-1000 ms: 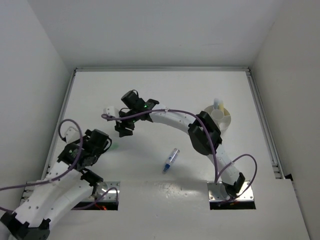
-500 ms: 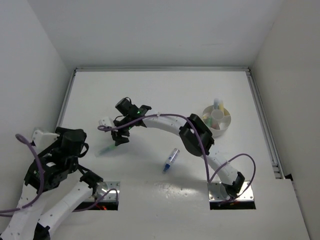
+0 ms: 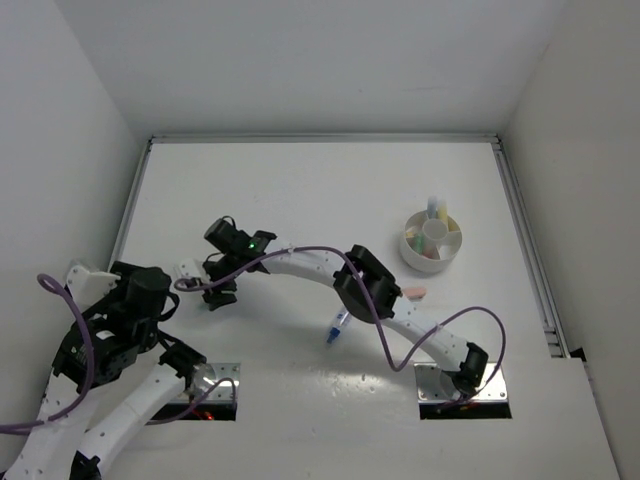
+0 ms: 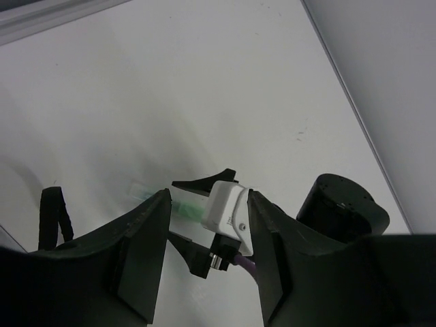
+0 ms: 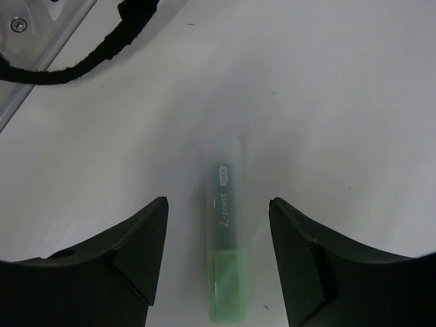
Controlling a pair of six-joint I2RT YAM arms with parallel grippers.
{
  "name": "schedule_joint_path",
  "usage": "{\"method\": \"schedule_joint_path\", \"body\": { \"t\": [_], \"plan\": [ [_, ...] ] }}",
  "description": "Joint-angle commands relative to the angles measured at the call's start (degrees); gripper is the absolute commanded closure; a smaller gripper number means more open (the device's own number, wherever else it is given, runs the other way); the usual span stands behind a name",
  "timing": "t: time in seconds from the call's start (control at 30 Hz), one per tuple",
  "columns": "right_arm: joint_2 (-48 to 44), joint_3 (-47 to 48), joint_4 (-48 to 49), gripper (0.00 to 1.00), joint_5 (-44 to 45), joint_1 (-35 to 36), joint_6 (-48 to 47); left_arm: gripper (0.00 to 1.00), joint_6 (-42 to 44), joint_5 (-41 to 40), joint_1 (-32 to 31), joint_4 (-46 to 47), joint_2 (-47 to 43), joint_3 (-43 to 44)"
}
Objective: Sort the stationery into containers
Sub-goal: Pick up the pen from the center of the board.
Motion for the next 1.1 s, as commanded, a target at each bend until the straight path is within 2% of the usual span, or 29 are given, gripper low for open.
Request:
{"method": "schedule_joint_path", "body": {
  "t": [0.0,0.23,0.47,0.63,0.8,1.07],
  "plan": [
    [1.76,3.04,1.53,0.38,-1.03,0.60,-0.14,0.46,1.51,-0.93,0.56,0.97,0.01,-1.43],
    [4.49,4.18,3.89,0.37,0.19,1.13,2.14,0.46,1.51,-0.40,0.56,0.98,-1.92,-2.49],
    [5.55,4.18,2.15,0.36,1.43,1.13,2.76,0.46,1.51,-0.40,0.56,0.98,-1.92,-1.97],
    [5.55,2.86,-3.29,0.45,1.95,1.13,0.39,0.46,1.51,-0.92,0.56,0.45,-0.87,-0.64],
    [5.55,1.72,-10.24,0.48,2.48,1.13,-3.21,0.46,2.12,-0.92,0.56,0.45,-0.87,-0.03],
    [3.09,-1.97,-13.41,0.58,3.70,1.13,-4.36,0.46,2.12,-0.40,0.56,0.45,-1.92,-0.56]
  ]
}}
